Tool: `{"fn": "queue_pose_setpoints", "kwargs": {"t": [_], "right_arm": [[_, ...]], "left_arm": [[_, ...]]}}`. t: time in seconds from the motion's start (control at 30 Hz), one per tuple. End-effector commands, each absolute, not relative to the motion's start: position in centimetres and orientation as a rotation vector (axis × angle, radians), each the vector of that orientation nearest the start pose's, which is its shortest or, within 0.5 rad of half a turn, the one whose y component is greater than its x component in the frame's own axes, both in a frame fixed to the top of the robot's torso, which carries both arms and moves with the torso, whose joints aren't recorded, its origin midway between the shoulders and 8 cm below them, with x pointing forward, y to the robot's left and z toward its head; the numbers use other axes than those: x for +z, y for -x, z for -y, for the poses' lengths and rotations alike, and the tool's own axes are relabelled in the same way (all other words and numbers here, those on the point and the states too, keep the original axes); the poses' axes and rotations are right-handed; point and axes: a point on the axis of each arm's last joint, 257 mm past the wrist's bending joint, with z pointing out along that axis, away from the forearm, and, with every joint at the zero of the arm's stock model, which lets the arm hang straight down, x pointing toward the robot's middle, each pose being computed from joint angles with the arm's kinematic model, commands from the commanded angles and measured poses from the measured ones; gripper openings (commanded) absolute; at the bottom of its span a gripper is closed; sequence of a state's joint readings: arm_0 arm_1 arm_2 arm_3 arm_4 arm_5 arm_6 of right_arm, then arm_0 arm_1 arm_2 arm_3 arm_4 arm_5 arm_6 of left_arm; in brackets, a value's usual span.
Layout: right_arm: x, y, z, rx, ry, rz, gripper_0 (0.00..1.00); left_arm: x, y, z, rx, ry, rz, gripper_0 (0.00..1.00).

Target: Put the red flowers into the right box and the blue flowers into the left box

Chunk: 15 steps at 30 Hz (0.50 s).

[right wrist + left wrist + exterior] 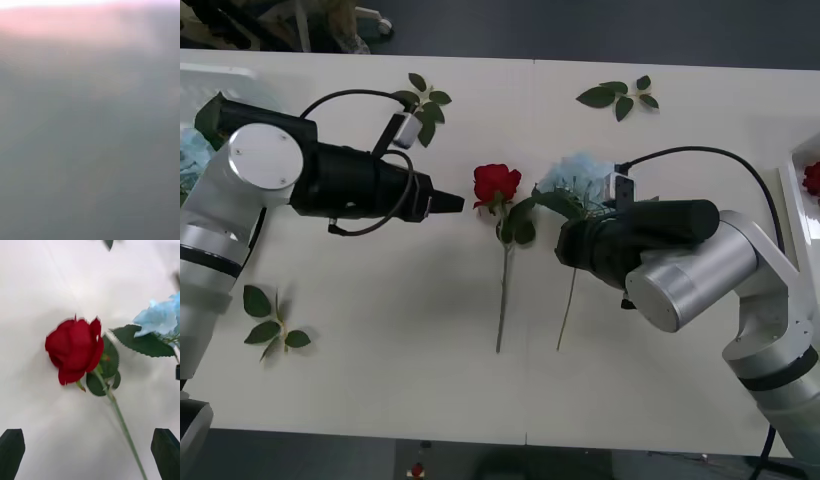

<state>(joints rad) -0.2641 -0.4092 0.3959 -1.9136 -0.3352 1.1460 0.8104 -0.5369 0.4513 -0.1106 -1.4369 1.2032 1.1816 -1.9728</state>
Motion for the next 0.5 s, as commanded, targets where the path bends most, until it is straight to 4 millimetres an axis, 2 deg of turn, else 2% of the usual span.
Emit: {"fn": "queue_pose_setpoints", "kwargs": {"t": [0.03,0.3,0.5], "right_arm": [[-24.0,-48.2,10.6,0.514,-0.123,-2.307,0.00],[-20.8,-47.0,11.1,0.608,-0.118,-2.258,0.00],[-18.0,-45.5,10.9,0.695,-0.098,-2.199,0.00]], "left_arm": [[-17.6,-52.3,-10.6,-0.800,-0.779,-2.018,0.99],[-13.9,-50.1,-11.5,-0.971,-0.768,-1.769,0.99],[-12.2,-48.9,-12.5,-0.969,-0.854,-1.674,0.99]]}}
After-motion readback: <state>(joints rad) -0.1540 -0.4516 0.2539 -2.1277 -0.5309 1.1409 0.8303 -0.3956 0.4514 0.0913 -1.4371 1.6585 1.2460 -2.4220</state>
